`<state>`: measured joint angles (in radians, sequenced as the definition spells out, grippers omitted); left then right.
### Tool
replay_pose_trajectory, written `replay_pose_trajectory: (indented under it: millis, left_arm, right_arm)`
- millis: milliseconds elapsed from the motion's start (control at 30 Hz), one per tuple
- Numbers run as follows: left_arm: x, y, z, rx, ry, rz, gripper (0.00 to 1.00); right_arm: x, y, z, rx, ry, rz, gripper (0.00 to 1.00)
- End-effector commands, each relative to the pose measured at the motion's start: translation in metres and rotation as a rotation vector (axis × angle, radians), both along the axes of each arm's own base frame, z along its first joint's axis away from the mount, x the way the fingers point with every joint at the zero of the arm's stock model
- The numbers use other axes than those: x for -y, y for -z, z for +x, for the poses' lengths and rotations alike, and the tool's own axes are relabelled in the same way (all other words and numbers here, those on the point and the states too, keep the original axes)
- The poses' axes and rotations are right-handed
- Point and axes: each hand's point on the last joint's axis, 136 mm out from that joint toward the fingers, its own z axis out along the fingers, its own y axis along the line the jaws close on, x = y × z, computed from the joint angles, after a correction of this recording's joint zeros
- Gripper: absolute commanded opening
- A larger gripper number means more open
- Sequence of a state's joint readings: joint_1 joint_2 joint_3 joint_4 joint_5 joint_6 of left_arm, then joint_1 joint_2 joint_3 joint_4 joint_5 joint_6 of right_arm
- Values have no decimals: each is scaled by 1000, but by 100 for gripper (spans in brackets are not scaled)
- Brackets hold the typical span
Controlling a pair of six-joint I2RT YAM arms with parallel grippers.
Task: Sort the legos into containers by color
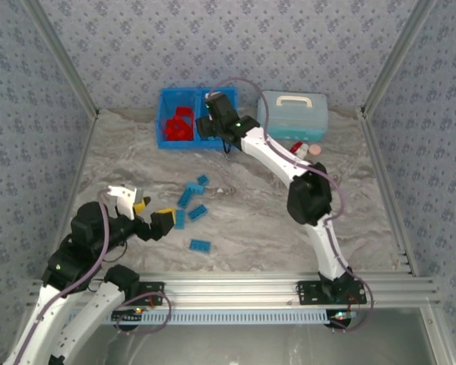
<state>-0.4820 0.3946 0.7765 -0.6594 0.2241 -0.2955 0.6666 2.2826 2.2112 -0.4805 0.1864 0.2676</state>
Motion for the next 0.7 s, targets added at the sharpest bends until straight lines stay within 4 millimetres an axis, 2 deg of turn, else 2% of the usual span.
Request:
replay_pose_trajectory:
  millis: [0, 100, 233, 433, 567, 667]
  left_arm:
    - [0, -3, 4, 24, -1, 8, 99]
    - [0, -1, 5, 13, -3, 14, 99]
    - [-1, -1, 6, 12, -11, 14, 99]
    - [-3, -2, 6, 17, -18, 11, 99]
    - [-3, -1, 7, 13, -25, 9, 99]
    - [-4, -2, 8, 13, -29, 7, 99]
  right_arm:
    - [2, 27, 23, -34, -5, -65, 56]
    - [-4, 42, 44, -22, -1, -44, 55]
    - [-9, 65, 60, -17, 9, -9, 56]
    - [-11, 93, 63, -42, 12, -22, 63]
    - [-11, 90, 61, -51, 7, -21, 76]
    - [-7, 71, 59, -39, 6, -19, 80]
